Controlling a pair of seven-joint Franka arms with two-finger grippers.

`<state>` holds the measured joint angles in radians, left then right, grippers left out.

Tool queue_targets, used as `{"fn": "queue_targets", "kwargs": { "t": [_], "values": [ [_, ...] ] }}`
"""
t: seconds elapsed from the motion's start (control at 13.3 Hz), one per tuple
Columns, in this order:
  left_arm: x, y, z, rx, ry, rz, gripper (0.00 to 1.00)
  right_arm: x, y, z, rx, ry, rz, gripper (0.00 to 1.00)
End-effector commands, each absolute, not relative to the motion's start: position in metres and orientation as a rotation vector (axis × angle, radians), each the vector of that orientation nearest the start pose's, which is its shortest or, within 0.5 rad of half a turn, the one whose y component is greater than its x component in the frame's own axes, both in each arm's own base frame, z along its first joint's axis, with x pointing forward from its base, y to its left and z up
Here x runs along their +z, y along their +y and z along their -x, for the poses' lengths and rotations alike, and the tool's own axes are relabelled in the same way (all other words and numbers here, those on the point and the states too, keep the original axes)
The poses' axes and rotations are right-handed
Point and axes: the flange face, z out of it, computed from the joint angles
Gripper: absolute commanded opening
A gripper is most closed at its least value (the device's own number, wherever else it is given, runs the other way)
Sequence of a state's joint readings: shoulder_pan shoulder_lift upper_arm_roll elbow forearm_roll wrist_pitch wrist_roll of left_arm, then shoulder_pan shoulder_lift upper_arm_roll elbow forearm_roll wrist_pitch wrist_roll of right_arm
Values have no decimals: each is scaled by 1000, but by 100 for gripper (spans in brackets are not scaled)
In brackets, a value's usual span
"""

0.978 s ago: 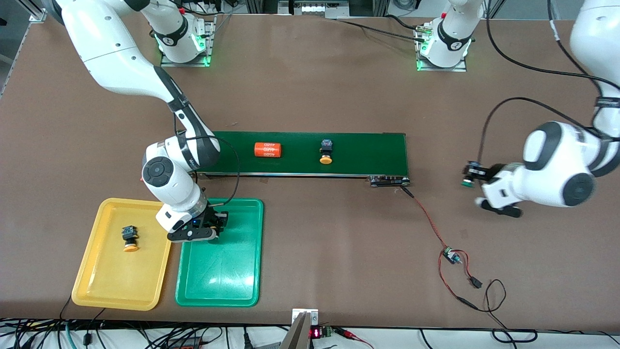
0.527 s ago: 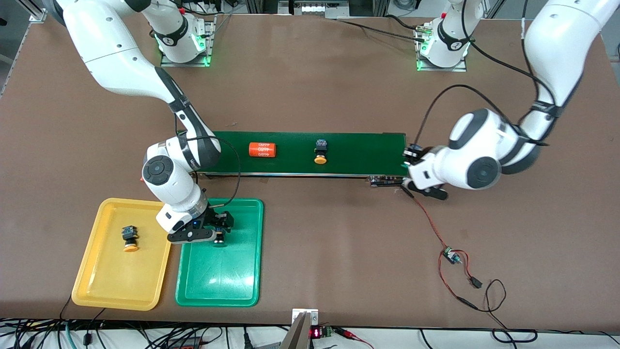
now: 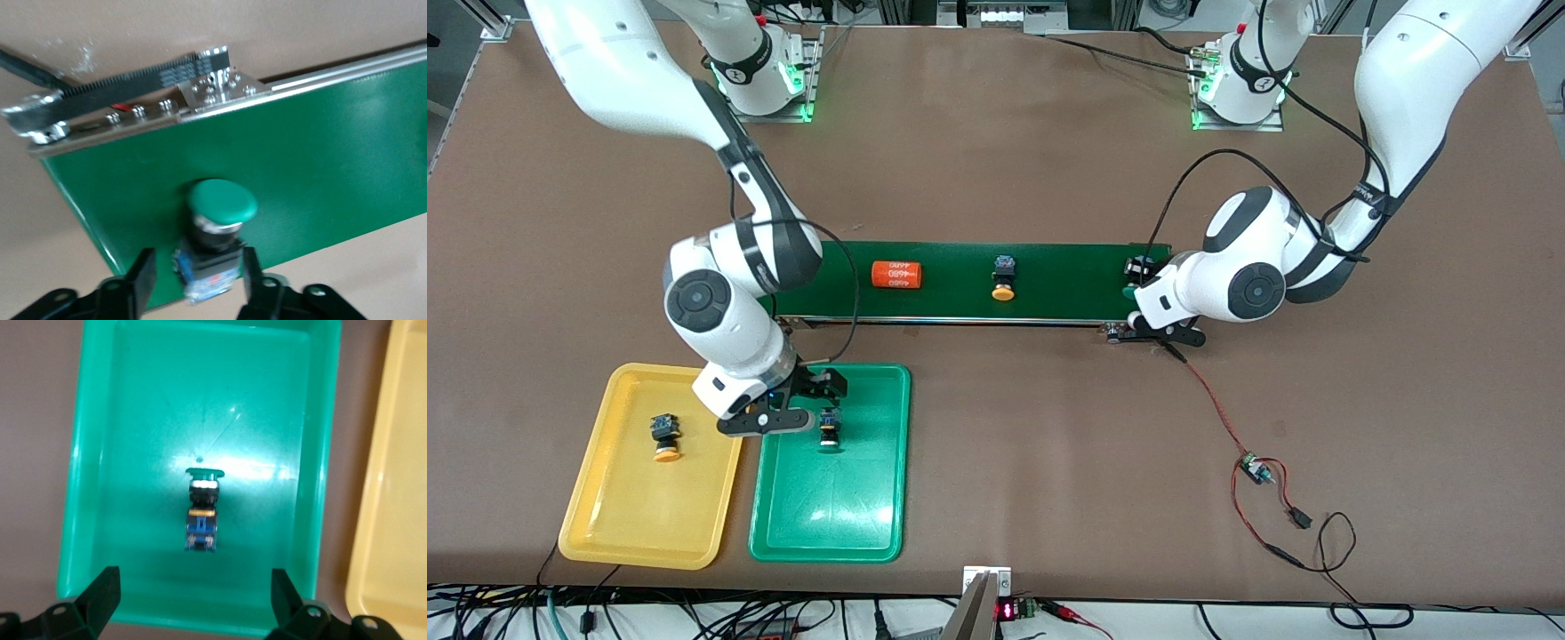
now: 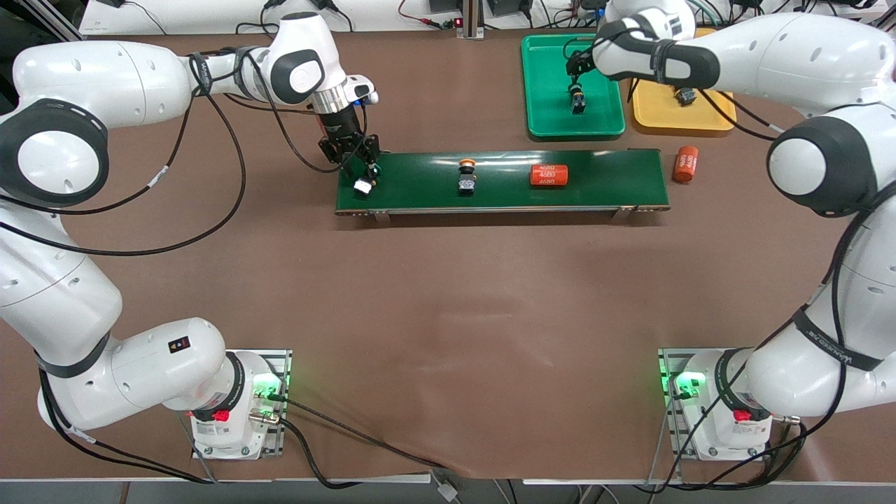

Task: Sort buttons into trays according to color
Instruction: 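Place the green button on the belt while the right gripper returns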

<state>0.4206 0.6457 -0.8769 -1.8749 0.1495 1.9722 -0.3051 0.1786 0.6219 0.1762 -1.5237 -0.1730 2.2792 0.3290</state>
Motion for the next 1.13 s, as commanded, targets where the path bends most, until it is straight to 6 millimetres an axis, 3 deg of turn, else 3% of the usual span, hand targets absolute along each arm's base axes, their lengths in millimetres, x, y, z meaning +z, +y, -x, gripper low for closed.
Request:
{"fn": "queue_targets", "kwargs": {
  "t": [0.0,0.23,0.53,0.68,0.83,1.05],
  "values": [
    [307,-214,-563,548,303,3282,100,355,245,-657,-146,-45,3094,100],
    [378,-191,-578,377,234,3214,100,396,256,-628,-9,-6,3147,100],
    [446,-111,-591,131,-23,3120,100,436,271,-581,93,25,3185,100],
    [468,-86,-591,57,-99,3093,100,443,272,-558,106,50,3179,100],
    [491,-44,-595,1,-69,3072,100,444,288,-533,104,36,3177,100],
    [515,-15,-583,-7,-47,3120,100,433,306,-511,58,134,3160,100]
  ]
}}
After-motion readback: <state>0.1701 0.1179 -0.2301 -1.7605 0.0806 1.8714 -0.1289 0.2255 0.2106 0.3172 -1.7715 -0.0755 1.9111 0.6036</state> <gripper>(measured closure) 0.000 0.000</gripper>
